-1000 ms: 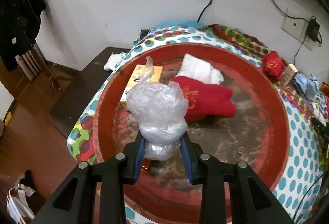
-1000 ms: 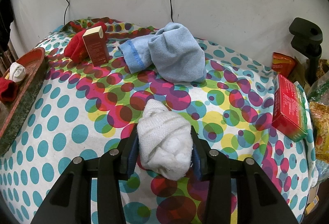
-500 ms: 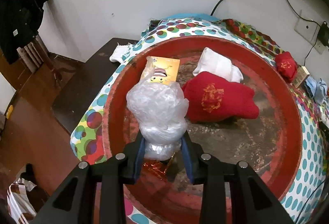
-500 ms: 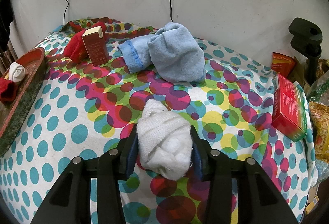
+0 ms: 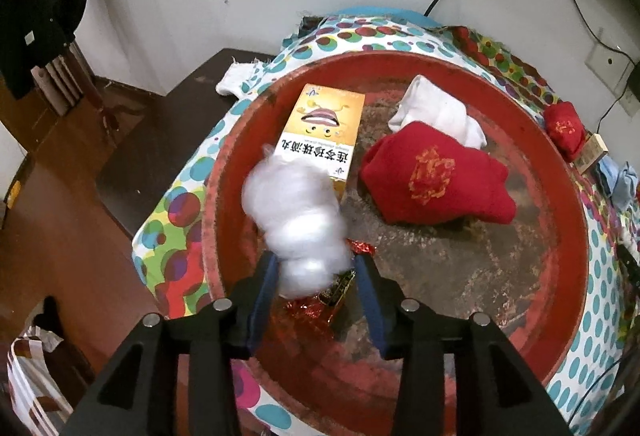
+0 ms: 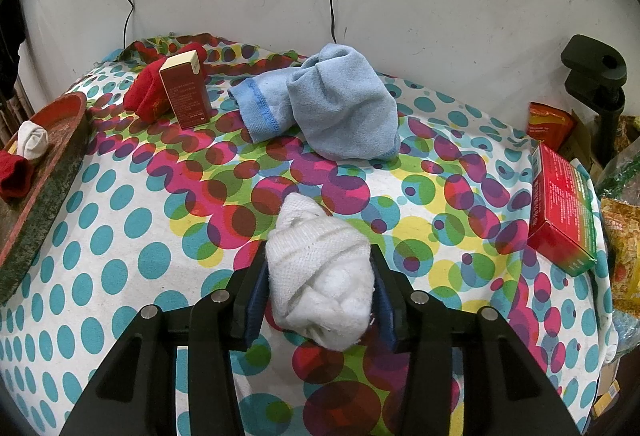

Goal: Organize objects
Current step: 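Carry the plastic bag with the left gripper onto the red tray and release, then withdraw the open left gripper from the tray, then carry the white sock with the right gripper onto the tray and release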

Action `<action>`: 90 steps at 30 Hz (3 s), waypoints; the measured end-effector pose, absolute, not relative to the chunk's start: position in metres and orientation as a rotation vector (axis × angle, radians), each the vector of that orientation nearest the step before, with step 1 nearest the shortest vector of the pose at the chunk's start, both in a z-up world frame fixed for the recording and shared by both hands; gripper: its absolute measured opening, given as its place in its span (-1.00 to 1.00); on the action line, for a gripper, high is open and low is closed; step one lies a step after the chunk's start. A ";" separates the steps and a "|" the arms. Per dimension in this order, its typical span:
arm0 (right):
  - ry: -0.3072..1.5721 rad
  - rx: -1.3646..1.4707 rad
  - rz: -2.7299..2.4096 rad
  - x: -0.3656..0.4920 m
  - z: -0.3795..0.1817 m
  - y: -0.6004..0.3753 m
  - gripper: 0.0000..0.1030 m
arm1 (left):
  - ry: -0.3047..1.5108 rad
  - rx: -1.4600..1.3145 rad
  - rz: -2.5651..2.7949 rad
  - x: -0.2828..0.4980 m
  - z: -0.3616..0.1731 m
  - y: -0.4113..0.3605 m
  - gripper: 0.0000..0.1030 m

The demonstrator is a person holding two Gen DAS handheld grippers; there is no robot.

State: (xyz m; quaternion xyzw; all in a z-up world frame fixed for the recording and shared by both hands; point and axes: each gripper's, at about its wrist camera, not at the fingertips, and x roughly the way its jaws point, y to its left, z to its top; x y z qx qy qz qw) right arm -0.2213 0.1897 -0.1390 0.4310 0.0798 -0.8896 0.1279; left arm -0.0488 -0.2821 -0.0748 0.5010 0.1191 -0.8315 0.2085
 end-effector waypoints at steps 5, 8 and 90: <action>0.233 1.254 -2.588 -0.221 -0.139 0.190 -0.16 | 0.258 1.390 -2.329 -0.049 -0.066 -0.273 0.04; 0.231 1.254 -2.588 -0.221 -0.139 0.190 -0.16 | 0.245 1.382 -2.341 -0.046 -0.060 -0.265 0.04; 0.225 1.045 -2.300 -0.131 -0.059 -0.028 -0.26 | 0.356 1.142 -2.454 0.099 -0.041 -0.289 0.04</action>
